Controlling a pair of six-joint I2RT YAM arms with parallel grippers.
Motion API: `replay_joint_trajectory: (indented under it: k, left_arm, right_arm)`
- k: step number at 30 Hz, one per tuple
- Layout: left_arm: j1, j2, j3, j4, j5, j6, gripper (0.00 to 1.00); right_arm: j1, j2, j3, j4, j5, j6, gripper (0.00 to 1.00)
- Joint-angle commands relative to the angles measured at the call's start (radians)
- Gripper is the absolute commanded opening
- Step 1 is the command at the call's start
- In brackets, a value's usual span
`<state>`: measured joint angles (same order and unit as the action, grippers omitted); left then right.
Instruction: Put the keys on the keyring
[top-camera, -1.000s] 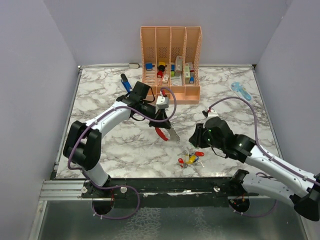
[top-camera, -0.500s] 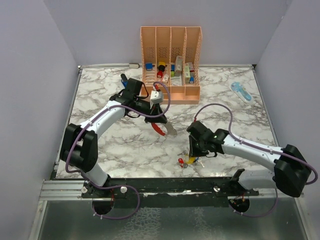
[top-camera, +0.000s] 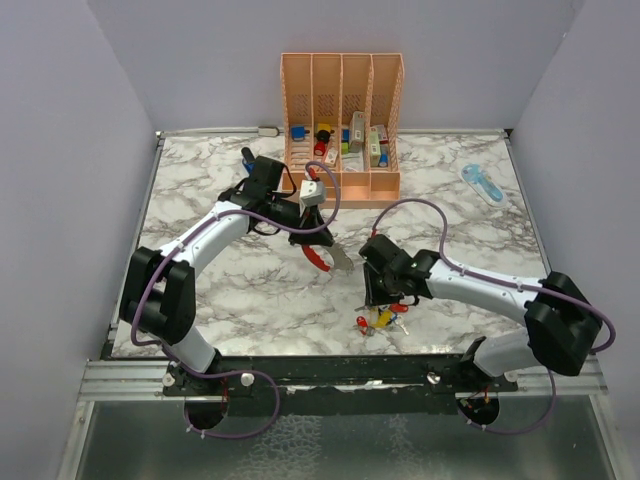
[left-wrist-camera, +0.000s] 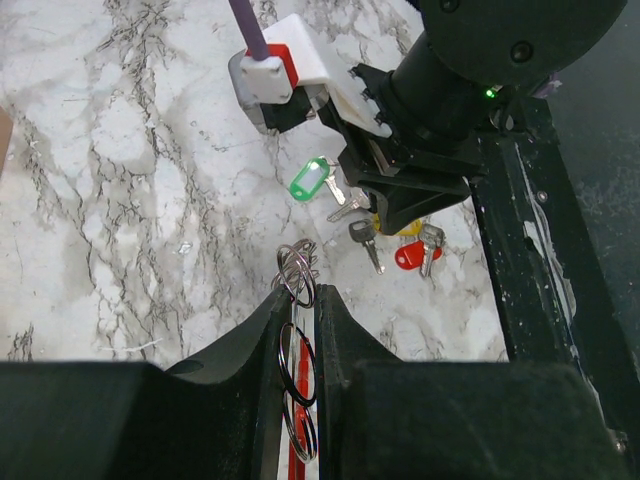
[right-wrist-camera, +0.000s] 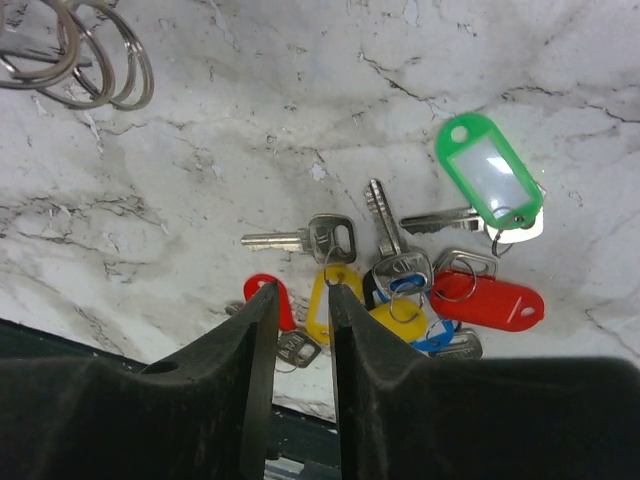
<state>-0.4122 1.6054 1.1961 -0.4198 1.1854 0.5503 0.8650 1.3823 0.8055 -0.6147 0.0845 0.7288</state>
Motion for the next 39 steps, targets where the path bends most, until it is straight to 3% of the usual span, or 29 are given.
replay_joint_trajectory:
  k: [1,17,32,39]
  left_arm:
    - [0.008,-0.022,-0.004,0.014,0.039,-0.007,0.00]
    - [0.020,-0.016,-0.001,0.010,0.049,-0.007,0.00]
    - [0.026,-0.017,-0.002,0.010,0.051,-0.007,0.00]
    - [0.027,-0.015,0.000,0.009,0.050,-0.009,0.00]
  right_arm:
    - [0.009,0.051,0.032,0.046,0.029,-0.036,0.27]
    - [0.009,0.078,0.026,0.020,0.061,-0.053,0.20]
    - [0.011,0.080,-0.019,0.047,0.033,-0.054,0.19]
    - [0.012,0.082,-0.012,0.057,0.047,-0.060,0.04]
